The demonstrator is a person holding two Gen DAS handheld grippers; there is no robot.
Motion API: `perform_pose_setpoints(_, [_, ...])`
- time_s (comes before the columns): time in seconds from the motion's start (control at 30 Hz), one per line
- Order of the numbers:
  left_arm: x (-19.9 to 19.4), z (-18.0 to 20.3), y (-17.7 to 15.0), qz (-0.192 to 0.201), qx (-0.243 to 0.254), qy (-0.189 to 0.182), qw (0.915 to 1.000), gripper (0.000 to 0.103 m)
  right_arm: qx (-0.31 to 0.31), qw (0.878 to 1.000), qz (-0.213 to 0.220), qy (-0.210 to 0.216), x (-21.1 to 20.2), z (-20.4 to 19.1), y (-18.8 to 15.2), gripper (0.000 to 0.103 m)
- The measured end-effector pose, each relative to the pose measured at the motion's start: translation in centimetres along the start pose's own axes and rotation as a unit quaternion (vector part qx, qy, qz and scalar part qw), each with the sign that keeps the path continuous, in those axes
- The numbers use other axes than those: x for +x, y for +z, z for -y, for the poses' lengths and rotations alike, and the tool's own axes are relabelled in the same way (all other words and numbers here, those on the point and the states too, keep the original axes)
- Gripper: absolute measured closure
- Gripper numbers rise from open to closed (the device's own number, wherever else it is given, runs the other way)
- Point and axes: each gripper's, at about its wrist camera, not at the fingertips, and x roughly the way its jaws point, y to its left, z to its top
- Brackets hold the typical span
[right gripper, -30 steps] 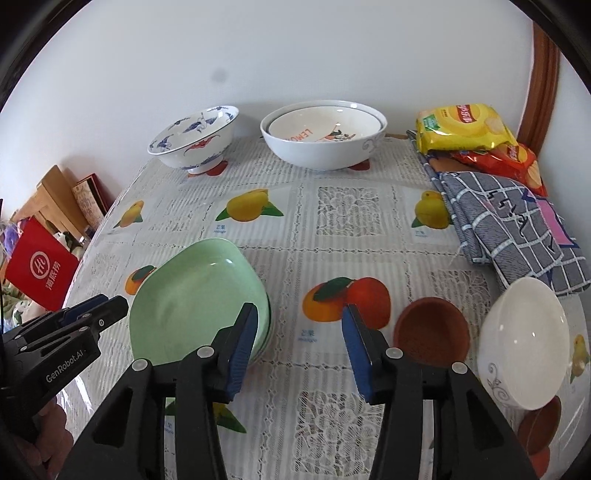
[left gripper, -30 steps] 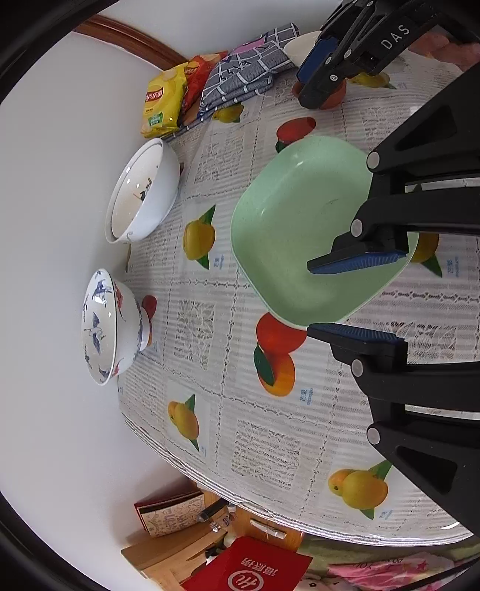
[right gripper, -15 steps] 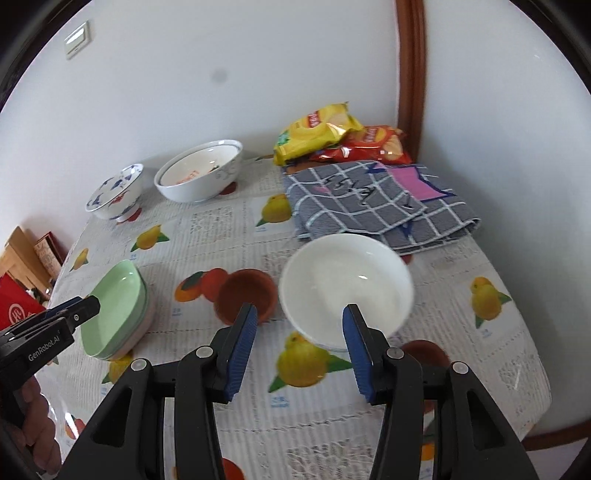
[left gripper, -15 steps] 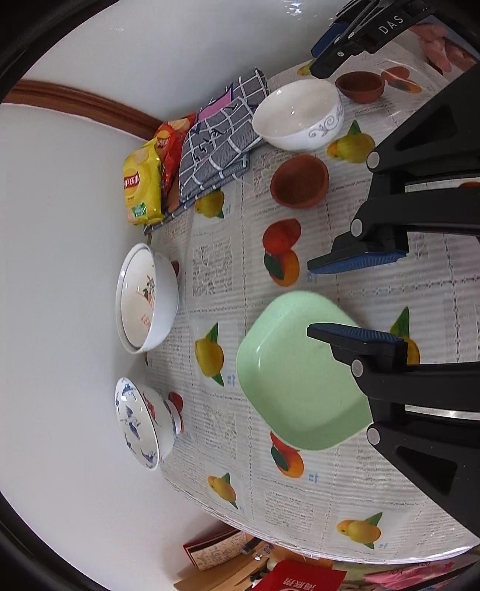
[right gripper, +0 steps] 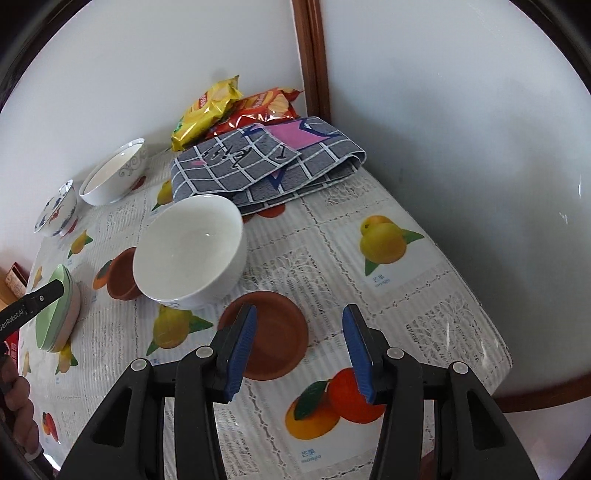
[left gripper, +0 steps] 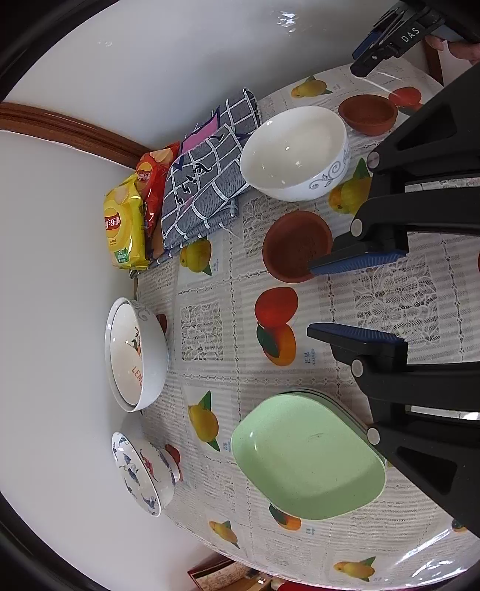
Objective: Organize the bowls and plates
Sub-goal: 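Move both tools to the terracotta dish and close on its rim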
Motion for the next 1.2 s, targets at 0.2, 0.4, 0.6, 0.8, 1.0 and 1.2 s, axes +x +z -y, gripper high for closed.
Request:
perform_pose_setpoints(0.2, [1.9, 0.9, 0.0, -0.011, -0.001, -0.008, 0.9999, 0.077, 0.022, 1.000, -0.017, 0.010, 1.5, 2.3, -0.4, 0.055])
perform_pose_setpoints(0.4, [4.2, 1.0, 0.3, -0.038, -0.009, -0.009, 0.9992, 0.077, 0.024, 0.999, -0.020, 0.036, 2.7, 2.3, -0.7, 0.055])
perform_pose_setpoints(0.6, [5.9, 1.5, 0.8, -0.050, -0.001, -0.002, 0.9987, 0.076, 0.010, 0.999, -0.026, 0.043, 4.1, 1.6, -0.7, 0.056])
perform_pose_setpoints(0.8, [7.8, 1.3, 1.1, -0.064, -0.009, -0.001, 0.9979, 0.058, -0.003, 0.998, -0.044, 0.044, 5.6, 1.4, -0.9, 0.061])
perform_pose_setpoints(1.0, [9.1, 1.4, 1.2, -0.072, -0.009, -0.003, 0.9974, 0.058, -0.005, 0.997, -0.058, 0.046, 6.8, 1.3, -1.1, 0.065])
perform_pose_setpoints(1.2, [10.1, 1.7, 1.2, -0.076, -0.006, -0.012, 0.9970, 0.059, -0.014, 0.997, -0.055, 0.050, 7.0, 0.9, -0.9, 0.076])
